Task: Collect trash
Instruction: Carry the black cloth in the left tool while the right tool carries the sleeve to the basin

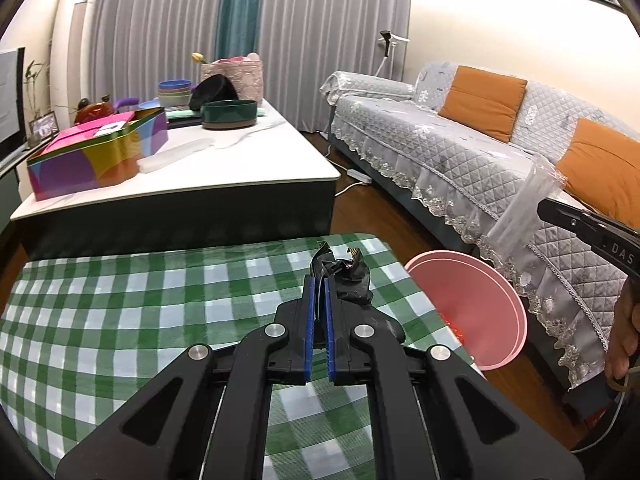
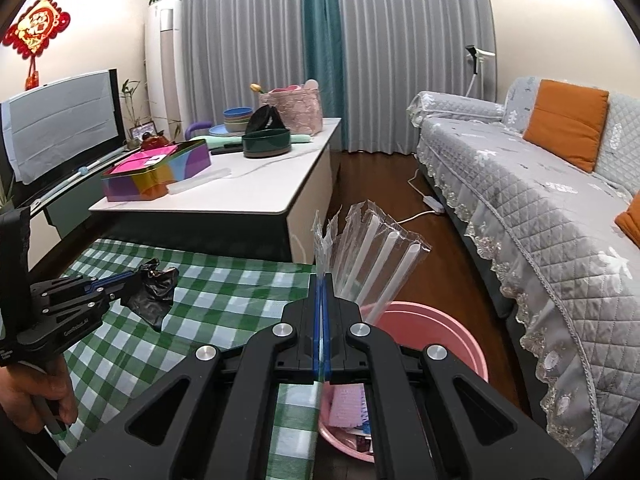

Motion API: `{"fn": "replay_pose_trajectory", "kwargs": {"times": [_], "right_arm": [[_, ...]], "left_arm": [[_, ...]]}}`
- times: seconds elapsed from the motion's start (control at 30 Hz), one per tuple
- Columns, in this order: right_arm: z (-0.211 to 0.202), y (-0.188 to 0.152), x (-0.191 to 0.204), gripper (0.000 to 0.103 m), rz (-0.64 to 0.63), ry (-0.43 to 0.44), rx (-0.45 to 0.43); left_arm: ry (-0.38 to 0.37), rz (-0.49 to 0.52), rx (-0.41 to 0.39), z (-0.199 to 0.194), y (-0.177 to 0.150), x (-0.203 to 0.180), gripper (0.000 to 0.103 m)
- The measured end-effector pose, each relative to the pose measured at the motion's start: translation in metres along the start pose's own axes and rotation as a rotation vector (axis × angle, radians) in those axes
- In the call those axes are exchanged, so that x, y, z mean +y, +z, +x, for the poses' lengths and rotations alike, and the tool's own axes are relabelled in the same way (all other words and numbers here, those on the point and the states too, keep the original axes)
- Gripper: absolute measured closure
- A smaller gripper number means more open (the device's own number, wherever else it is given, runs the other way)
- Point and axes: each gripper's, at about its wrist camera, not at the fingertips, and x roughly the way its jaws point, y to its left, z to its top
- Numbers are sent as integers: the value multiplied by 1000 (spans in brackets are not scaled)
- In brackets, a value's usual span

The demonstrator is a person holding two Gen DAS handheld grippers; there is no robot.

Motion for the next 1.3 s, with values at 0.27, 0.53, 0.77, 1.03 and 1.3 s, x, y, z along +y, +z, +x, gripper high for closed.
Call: {"fn": "replay_pose_trajectory", "kwargs": {"times": [0.27, 0.53, 0.77, 1.03, 1.3], "right_arm": [[-3, 0, -18, 102, 10, -44, -7], [2, -3, -38, 102, 35, -80, 2], [7, -5, -53, 102, 35, -119, 4], [17, -11, -76, 102, 70, -144, 25], [31, -16, -87, 102, 84, -167, 58]], "left_arm": [[-37, 14, 9, 10, 3, -19, 98], [-74, 25, 20, 26, 10, -41, 98], [-109, 56, 23, 47, 20, -68, 98], [-146, 88, 40, 73, 24, -93, 98], [-187, 124, 57, 103, 29, -120, 98]]}}
